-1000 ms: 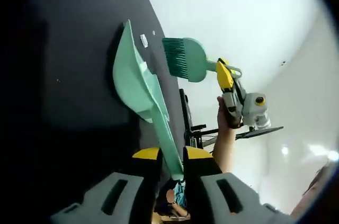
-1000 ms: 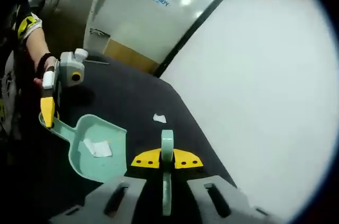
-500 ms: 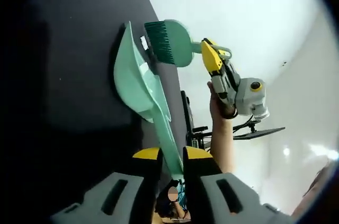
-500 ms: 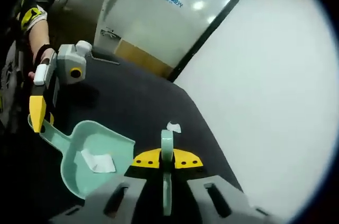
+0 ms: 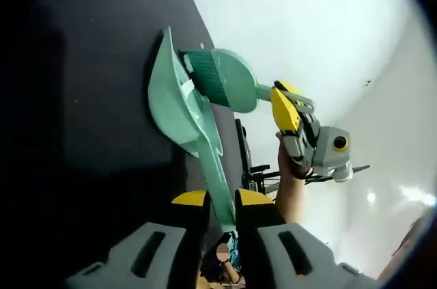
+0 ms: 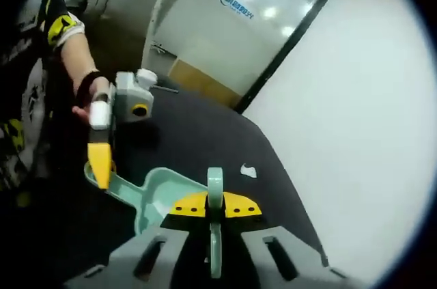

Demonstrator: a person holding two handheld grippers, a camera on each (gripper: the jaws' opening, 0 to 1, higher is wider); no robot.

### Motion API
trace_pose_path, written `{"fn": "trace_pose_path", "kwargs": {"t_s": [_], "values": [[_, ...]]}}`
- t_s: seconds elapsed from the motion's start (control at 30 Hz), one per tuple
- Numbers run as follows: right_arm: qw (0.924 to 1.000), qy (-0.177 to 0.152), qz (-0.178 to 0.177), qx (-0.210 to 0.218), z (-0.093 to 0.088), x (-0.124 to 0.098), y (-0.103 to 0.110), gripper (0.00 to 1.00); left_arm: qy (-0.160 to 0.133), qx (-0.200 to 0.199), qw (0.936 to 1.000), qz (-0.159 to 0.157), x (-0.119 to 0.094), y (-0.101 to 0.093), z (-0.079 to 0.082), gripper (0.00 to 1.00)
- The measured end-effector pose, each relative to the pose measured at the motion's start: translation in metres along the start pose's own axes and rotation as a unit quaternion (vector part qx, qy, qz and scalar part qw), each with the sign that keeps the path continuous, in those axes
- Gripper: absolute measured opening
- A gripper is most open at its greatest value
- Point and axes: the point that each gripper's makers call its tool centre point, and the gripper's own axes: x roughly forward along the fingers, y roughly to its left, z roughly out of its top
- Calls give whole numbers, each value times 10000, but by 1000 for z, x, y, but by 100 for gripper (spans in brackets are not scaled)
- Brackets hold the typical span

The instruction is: Pick up the broom and sweep the trash on the tabletop into the dustpan.

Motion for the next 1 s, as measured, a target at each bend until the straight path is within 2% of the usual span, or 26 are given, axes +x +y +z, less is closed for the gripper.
{"fn": "trace_pose_path", "kwargs": {"t_s": [0.1,0.17,0.23,0.27,0.37,0.4,0.43,0.47,0.5,0.53,0.57,0.67,0.73,0.77,0.8,0.87,0.93,0.97,1.0], "values": [[9993,-193,269,163,18,-9,11,4,-14,0,10000,1,-1,1,5,13],[9995,-235,223,-17,27,-15,10,4,-35,15,10000,12,-1,1,3,13],[9989,-310,34,-351,35,-20,4,4,-44,-4,10000,2,-2,3,6,13],[9990,-328,-4,-299,38,-23,2,4,-57,-21,10000,-4,-2,3,6,13],[9967,-571,-463,-331,47,-40,-28,4,-58,-32,10000,-18,-2,2,3,13],[9962,-618,-594,-165,47,-44,-37,4,-38,-21,10000,-21,-2,2,3,13],[9953,-705,-641,183,46,-47,-43,4,-23,-11,10000,-26,-2,2,3,13],[9930,-911,-426,619,47,-46,-41,4,-17,-8,10000,-27,-2,2,4,13],[9913,-995,-231,833,45,-44,-36,4,-14,-16,10000,-34,-1,3,6,13],[9905,-983,7,963,40,-38,-26,4,-2,-19,10000,-38,-1,4,9,13],[9910,-945,78,945,37,-36,-22,4,9,-20,10000,-40,-1,5,9,12],[9971,-384,431,488,15,-18,3,4,38,-30,10000,-61,-1,5,13,12],[9976,-186,549,388,7,-10,8,4,37,-24,10000,-78,-2,5,18,12],[9982,-46,579,147,5,-7,8,4,16,-27,10000,-94,-2,5,21,13],[9988,-91,480,12,11,-8,7,4,54,-40,9999,-83,-1,5,22,12],[9987,48,502,11,15,-7,5,4,49,-2,10000,-66,-2,6,24,12],[9986,-117,449,-243,27,-8,3,4,40,-5,10000,-67,0,5,19,12],[9974,-100,625,-344,28,-6,8,4,43,-7,10000,-61,1,5,17,12],[9960,77,833,-326,23,-4,17,4,45,-15,10000,-57,1,6,17,12]]}}
